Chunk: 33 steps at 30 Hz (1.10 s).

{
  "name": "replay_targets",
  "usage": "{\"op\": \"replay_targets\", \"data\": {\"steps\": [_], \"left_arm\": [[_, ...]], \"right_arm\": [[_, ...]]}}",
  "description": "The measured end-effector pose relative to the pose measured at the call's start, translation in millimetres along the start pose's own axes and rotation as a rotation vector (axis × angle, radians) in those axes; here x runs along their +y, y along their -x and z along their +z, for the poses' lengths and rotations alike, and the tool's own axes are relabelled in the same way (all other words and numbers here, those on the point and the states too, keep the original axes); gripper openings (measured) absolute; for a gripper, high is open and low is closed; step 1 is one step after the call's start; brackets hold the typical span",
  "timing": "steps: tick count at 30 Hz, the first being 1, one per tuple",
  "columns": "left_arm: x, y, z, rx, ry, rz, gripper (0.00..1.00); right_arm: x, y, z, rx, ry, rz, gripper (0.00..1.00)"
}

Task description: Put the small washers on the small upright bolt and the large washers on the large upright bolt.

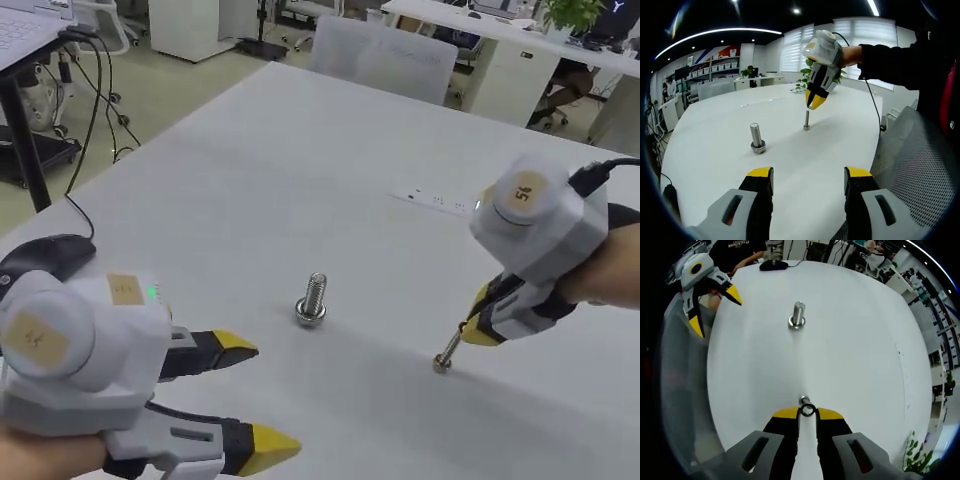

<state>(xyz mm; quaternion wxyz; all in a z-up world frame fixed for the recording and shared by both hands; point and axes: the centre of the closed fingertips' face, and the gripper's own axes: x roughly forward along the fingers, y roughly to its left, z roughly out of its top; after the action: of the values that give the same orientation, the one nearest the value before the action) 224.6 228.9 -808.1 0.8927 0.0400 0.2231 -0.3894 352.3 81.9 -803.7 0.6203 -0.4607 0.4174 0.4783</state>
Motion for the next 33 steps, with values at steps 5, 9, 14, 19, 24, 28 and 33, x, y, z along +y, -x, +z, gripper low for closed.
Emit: {"op": "replay_targets", "data": {"steps": [5, 9, 14, 19, 24, 28, 33], "left_arm": [[0.3, -1.0, 0.3, 0.002, 0.0, 0.001, 0.56], [0.5, -1.7, 0.2, 0.004, 0.001, 0.001, 0.56], [0.4, -2.2, -0.4, 0.006, 0.002, 0.0, 0.56], [0.4, -2.3, -0.6, 0.007, 0.005, 0.001, 0.56], [1.0, -2.7, -0.9, 0.008, 0.007, 0.002, 0.56], [1.6, -3.6, -1.1, 0.008, 0.009, 0.003, 0.56], [1.5, -4.4, -1.1, 0.008, 0.009, 0.004, 0.56]], "right_arm": [[-3.1, -3.2, -0.6, 0.003, 0.0, 0.002, 0.13], [-3.3, -5.2, -1.2, 0.007, 0.002, 0.007, 0.13], [-4.7, -8.1, -3.1, 0.012, -0.001, 0.01, 0.13], [-4.6, -11.1, -5.3, 0.018, -0.003, 0.017, 0.13], [-4.8, -12.5, -4.6, 0.014, -0.004, 0.02, 0.13], [-6.8, -14.0, -4.4, 0.013, -0.006, 0.022, 0.13], [-7.0, -16.6, -5.4, 0.016, -0.007, 0.026, 0.13]]}}
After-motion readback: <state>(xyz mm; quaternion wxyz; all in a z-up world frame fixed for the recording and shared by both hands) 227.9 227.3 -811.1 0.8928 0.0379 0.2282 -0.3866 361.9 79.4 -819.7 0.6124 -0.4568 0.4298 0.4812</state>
